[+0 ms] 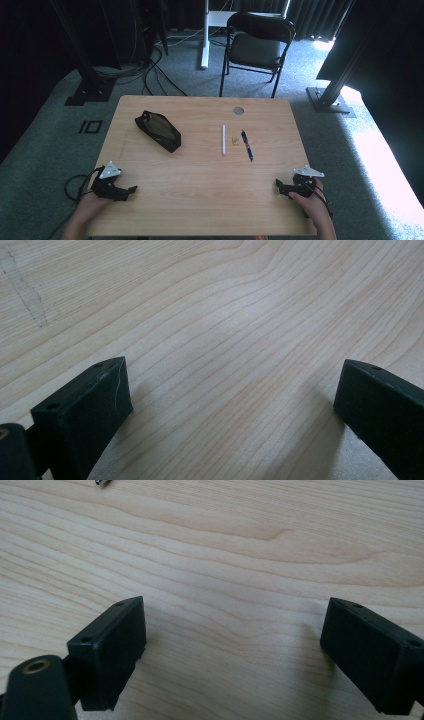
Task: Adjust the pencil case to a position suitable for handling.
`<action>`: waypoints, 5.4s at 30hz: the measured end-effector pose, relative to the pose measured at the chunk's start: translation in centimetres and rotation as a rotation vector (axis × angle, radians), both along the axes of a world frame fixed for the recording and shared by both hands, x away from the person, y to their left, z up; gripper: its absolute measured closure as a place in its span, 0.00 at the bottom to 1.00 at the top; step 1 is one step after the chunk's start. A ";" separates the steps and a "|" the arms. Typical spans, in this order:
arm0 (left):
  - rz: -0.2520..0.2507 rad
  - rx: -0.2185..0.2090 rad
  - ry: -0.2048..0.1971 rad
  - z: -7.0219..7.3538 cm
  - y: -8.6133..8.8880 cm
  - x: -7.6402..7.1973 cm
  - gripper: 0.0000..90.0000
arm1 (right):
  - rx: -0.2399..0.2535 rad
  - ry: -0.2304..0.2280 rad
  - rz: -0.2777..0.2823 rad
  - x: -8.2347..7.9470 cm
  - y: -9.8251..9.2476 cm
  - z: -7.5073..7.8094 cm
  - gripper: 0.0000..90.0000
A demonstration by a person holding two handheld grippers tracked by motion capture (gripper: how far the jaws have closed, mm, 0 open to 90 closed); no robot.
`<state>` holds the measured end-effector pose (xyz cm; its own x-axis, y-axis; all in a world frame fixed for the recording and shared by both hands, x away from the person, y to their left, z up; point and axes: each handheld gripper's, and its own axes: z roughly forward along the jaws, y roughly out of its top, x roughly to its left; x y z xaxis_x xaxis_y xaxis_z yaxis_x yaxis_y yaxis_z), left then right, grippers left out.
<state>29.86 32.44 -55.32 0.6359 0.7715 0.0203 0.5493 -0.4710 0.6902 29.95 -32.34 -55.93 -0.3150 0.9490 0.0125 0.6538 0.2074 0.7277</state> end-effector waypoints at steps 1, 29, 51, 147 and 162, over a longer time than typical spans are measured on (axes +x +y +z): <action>0.002 -0.001 0.000 0.0 0.0 0.0 0.02 | 0.000 0.000 0.000 0.0 0.0 0.0 0.12; 0.002 0.000 0.000 0.0 0.0 0.0 0.02 | 0.023 -0.034 0.115 2.6 4.8 1.6 0.12; -0.012 -0.001 -0.001 0.0 0.0 -0.2 0.02 | 0.044 -0.097 0.225 5.4 9.9 4.1 0.12; -0.003 -0.001 0.000 0.0 0.0 -0.2 0.02 | 0.102 -0.189 0.551 11.9 33.5 5.1 0.59; -0.003 -0.001 0.000 0.0 0.0 -0.2 0.02 | 0.125 -0.167 0.575 11.7 33.3 5.6 0.81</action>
